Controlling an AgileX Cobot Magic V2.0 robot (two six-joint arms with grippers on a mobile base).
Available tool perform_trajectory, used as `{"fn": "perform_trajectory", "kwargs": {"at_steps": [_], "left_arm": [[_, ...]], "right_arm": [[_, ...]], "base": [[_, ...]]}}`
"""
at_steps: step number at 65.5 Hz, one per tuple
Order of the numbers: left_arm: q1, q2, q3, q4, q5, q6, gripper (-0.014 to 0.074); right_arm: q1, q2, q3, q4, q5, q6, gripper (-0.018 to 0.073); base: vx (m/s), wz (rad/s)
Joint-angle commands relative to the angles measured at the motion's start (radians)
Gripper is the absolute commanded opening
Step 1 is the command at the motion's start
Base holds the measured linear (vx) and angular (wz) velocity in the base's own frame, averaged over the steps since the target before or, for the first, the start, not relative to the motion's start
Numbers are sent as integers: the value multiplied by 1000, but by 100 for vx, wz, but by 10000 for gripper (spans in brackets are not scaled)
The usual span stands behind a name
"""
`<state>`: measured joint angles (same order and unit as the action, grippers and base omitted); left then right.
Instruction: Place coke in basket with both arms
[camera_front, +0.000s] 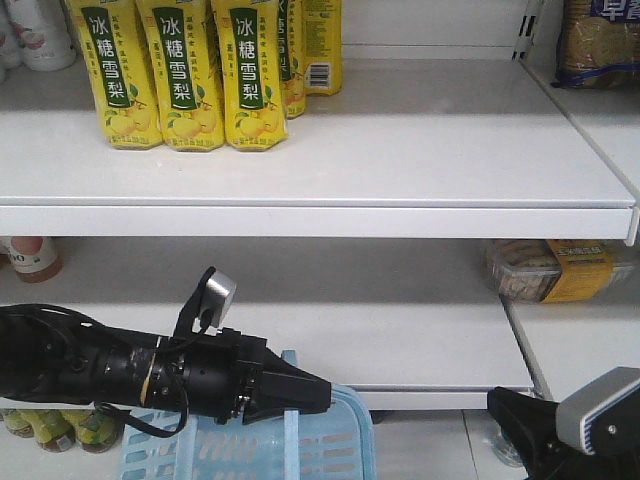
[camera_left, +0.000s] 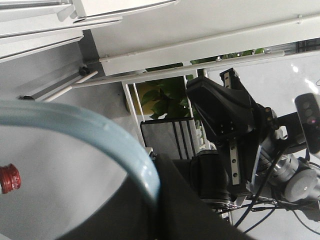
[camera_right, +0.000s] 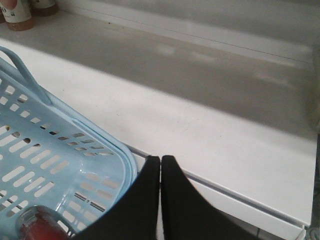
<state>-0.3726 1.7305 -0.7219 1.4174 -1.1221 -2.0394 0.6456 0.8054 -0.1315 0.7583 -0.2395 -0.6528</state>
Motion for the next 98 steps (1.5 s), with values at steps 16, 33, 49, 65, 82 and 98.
{"fn": "perform_trajectory", "kwargs": {"at_steps": [16, 33, 49, 65, 82, 98], "left_arm": [[-4, -46, -27, -76, -256, 3, -6], [-46, -131, -27, -56, -256, 72, -6], [-65, -310, 88, -147, -253, 99, -6], [-65, -528, 227, -160, -108, 143, -6], [-64, -765, 345, -159, 131, 150, -6], [-64, -941, 387, -91, 503, 177, -6]], "right_arm": [[-6, -7, -25, -14, -45, -5, -9], [-6, -7, -25, -14, -42, -5, -9], [-6, -7, -25, -14, -42, -5, -9], [-6, -7, -25, -14, -42, -5, -9], [-6, -7, -25, -14, -42, -5, -9], [-6, -7, -25, -14, -42, -5, -9]], "base": [[0, 0], [0, 0], [0, 0], [0, 0], [0, 0], [0, 0]]}}
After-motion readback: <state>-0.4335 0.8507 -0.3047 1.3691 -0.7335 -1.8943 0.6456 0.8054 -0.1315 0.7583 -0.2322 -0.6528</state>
